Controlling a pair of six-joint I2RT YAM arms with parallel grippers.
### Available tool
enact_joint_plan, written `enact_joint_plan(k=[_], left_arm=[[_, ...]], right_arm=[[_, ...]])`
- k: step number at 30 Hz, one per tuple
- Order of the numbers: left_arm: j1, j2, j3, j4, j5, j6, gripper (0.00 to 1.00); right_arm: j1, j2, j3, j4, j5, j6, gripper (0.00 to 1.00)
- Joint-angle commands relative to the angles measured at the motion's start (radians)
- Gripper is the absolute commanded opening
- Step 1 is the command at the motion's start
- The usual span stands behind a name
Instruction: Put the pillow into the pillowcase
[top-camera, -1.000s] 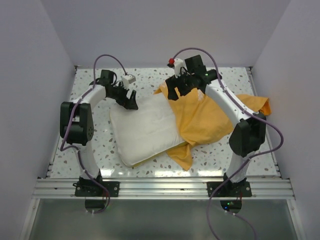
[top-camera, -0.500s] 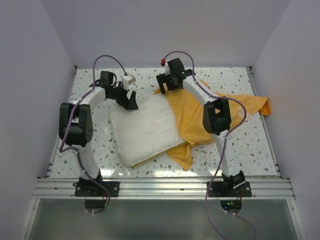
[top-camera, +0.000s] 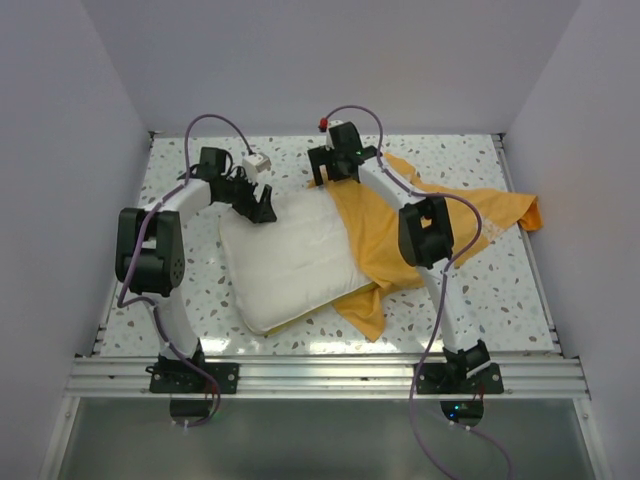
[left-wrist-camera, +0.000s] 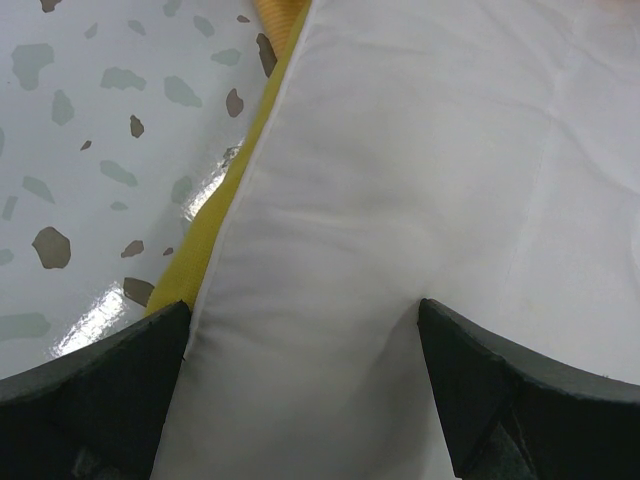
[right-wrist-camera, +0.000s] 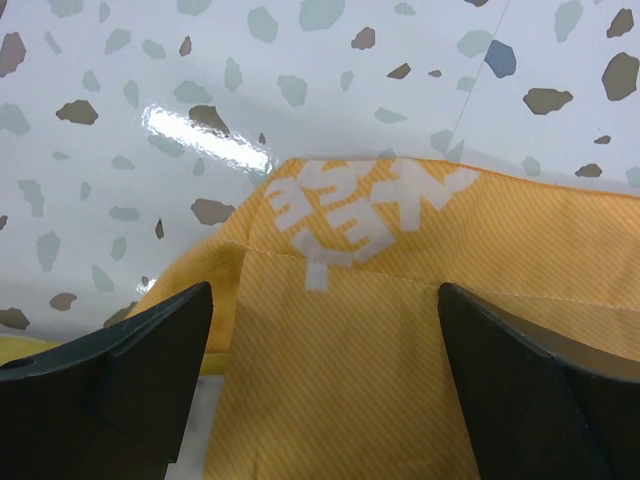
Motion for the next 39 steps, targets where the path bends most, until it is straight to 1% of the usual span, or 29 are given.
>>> enact_joint_plan(k=[1,4,7,10,11,12,13,14,15,16,18,19,20,21,22,23,24,25,26,27,29,30,32,33,34,35,36,39], left_arm=[[-0.001,-0.021,-0.013,-0.005,-0.005,-0.021,1.00],[-0.001,-0.020,-0.010,-0.005,-0.017,-0.029,1.00],[-0.001,-0.018,-0.007,-0.005,-0.037,-0.044,1.00],[-0.001,-0.018,-0.013,0.003,-0.052,-0.042,1.00],[-0.001,-0.008,-0.013,0.003,-0.051,-0.038,1.00],[-0.001,0.000,-0.012,-0.003,-0.051,-0.026,1.00],[-0.001,0.011,-0.003,-0.014,-0.035,-0.013,1.00],[-0.001,0.037,0.002,-0.021,-0.029,-0.003,1.00],[-0.001,0.050,0.008,-0.040,-0.012,0.020,1.00],[-0.001,0.066,0.016,-0.054,0.036,0.034,0.89],[-0.001,0.100,0.016,-0.080,0.106,0.056,0.75],[0.001,0.104,-0.004,-0.074,0.180,0.056,0.60],[-0.001,0.098,-0.019,-0.065,0.214,0.057,0.52],[-0.001,0.089,-0.035,-0.025,0.247,0.051,0.45],[-0.002,0.078,-0.065,0.003,0.309,0.021,0.29],[-0.004,0.057,-0.076,0.033,0.336,-0.004,0.22],[-0.008,0.045,-0.085,0.104,0.357,-0.075,0.15],[-0.010,0.032,-0.099,0.144,0.402,-0.120,0.03],[-0.013,0.009,-0.105,0.187,0.422,-0.169,0.00],[-0.017,-0.003,-0.110,0.272,0.437,-0.261,0.00],[-0.042,-0.041,-0.122,0.357,0.468,-0.341,0.00],[-0.050,-0.052,-0.130,0.470,0.477,-0.448,0.00],[-0.060,-0.086,-0.197,0.648,0.495,-0.606,0.00],[-0.059,-0.092,-0.234,0.913,0.500,-0.826,0.00],[-0.056,-0.095,-0.309,1.058,0.497,-0.939,0.00],[-0.054,-0.086,-0.338,1.195,0.488,-1.043,0.00],[-0.053,-0.077,-0.363,1.409,0.479,-1.217,0.00],[-0.033,-0.034,-0.462,1.674,0.393,-1.431,0.00]], right_arm=[[0.015,0.024,0.053,0.054,0.006,0.020,0.98],[0.016,0.051,0.044,0.062,0.013,0.021,0.98],[0.015,0.076,0.046,0.051,0.004,0.016,0.94],[0.015,0.087,0.039,0.051,-0.033,0.016,0.69],[0.015,0.090,0.041,0.052,-0.033,0.021,0.46],[0.015,0.093,0.041,0.054,-0.095,0.029,0.36],[0.016,0.093,0.041,0.057,-0.121,0.036,0.24],[0.015,0.088,0.043,0.057,-0.149,0.046,0.14],[0.015,0.081,0.043,0.057,-0.190,0.067,0.00],[0.015,0.070,0.032,0.063,-0.259,0.082,0.00],[0.016,0.006,0.000,0.088,-0.334,0.137,0.00],[0.016,-0.020,-0.046,0.130,-0.402,0.159,0.00],[0.018,-0.075,-0.065,0.150,-0.428,0.182,0.00],[0.020,-0.096,-0.077,0.164,-0.454,0.202,0.00],[0.027,-0.115,-0.085,0.180,-0.485,0.234,0.00],[0.032,-0.129,-0.092,0.183,-0.519,0.246,0.00],[0.039,-0.157,-0.099,0.187,-0.537,0.268,0.00],[0.058,-0.171,-0.117,0.197,-0.548,0.279,0.00],[0.069,-0.183,-0.126,0.200,-0.566,0.285,0.00],[0.079,-0.207,-0.137,0.204,-0.576,0.297,0.00],[0.115,-0.228,-0.158,0.212,-0.586,0.309,0.00],[0.127,-0.238,-0.168,0.218,-0.595,0.329,0.00],[0.161,-0.272,-0.195,0.247,-0.597,0.355,0.00],[0.170,-0.281,-0.200,0.255,-0.596,0.381,0.00],[0.190,-0.303,-0.207,0.272,-0.594,0.397,0.00],[0.200,-0.310,-0.211,0.282,-0.589,0.414,0.00],[0.210,-0.320,-0.212,0.290,-0.580,0.441,0.00],[0.230,-0.343,-0.235,0.328,-0.509,0.483,0.00]])
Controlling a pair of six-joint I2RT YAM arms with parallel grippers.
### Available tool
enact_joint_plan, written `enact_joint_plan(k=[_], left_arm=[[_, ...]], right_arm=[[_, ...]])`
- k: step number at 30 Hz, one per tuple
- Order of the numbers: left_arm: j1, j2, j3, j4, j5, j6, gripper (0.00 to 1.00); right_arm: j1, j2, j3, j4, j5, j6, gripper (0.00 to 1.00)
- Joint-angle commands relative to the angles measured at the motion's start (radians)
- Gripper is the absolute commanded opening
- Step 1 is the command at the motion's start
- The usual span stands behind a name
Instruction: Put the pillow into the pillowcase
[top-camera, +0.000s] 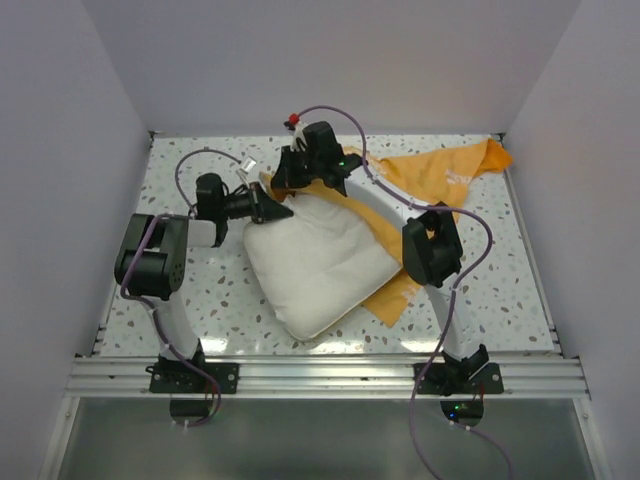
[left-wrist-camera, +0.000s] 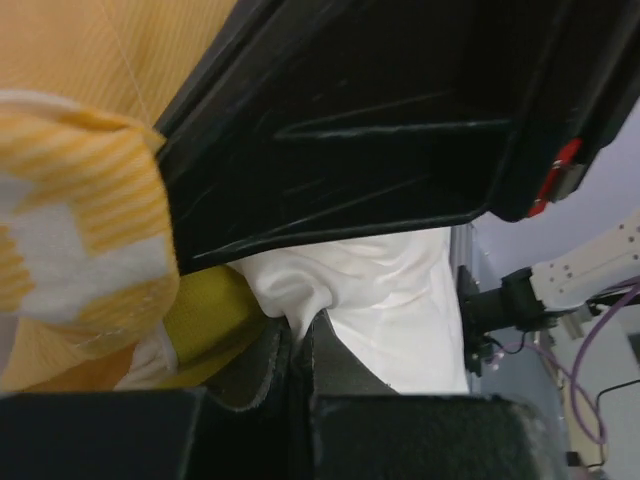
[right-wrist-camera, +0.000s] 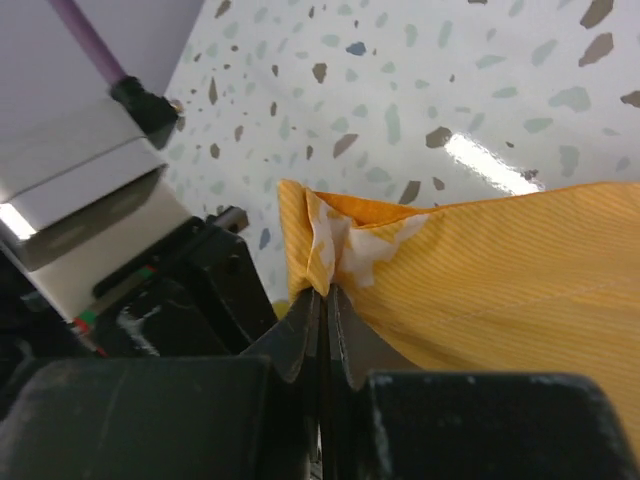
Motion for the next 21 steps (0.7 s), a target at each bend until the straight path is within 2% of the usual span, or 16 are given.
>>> enact_joint_plan(k=[1,4,5,6,8,9,10,11,12,13,15,17,18,20,21], left_arm=[[0.004,0.013,-0.073,0.649,-0.037,-0.480,0.00],[0.053,0.007,-0.125,0.596,-0.077,-0.425,0.00],[0.065,-0.002,-0.126,0.541,-0.079,-0.381,0.00],[0.091,-0.011,-0.122,0.407,-0.085,-0.277,0.08],[0.110,-0.045,-0.103,0.236,-0.092,-0.145,0.23],[0.143,-0.057,-0.088,0.045,-0.097,0.011,0.30],[0.151,-0.073,-0.049,-0.063,-0.115,0.100,0.41],[0.156,-0.103,-0.022,-0.182,-0.137,0.197,0.46],[0.158,-0.119,0.004,-0.401,-0.152,0.386,0.50],[0.158,-0.137,0.040,-0.480,-0.186,0.458,0.57],[0.155,-0.209,0.052,-0.624,-0.226,0.614,0.64],[0.142,-0.293,0.061,-0.702,-0.302,0.707,0.74],[0.119,-0.321,0.071,-0.766,-0.391,0.794,0.81],[0.032,-0.390,0.079,-0.838,-0.485,0.880,0.83],[-0.050,-0.410,0.067,-0.843,-0.535,0.928,0.84]], right_arm=[[0.068,-0.099,-0.010,0.134,-0.052,0.126,0.00],[0.062,-0.079,0.007,0.070,-0.024,0.061,0.00],[0.059,-0.077,0.005,0.056,-0.034,0.045,0.12],[0.051,-0.079,0.005,0.003,-0.041,-0.001,0.42],[0.036,-0.097,0.002,-0.067,-0.029,-0.066,0.62],[0.025,-0.133,-0.001,-0.106,-0.018,-0.139,0.67],[-0.007,-0.157,-0.027,-0.169,-0.012,-0.170,0.70],[-0.031,-0.186,-0.044,-0.194,-0.010,-0.201,0.72],[-0.056,-0.213,-0.059,-0.220,-0.007,-0.245,0.73],[-0.116,-0.274,-0.091,-0.275,-0.008,-0.267,0.73],[-0.170,-0.328,-0.116,-0.355,0.039,-0.378,0.73],[-0.219,-0.422,-0.183,-0.472,0.115,-0.486,0.71],[-0.234,-0.503,-0.275,-0.507,0.216,-0.571,0.70],[-0.240,-0.586,-0.382,-0.518,0.310,-0.636,0.69],[-0.248,-0.623,-0.437,-0.516,0.349,-0.670,0.69]])
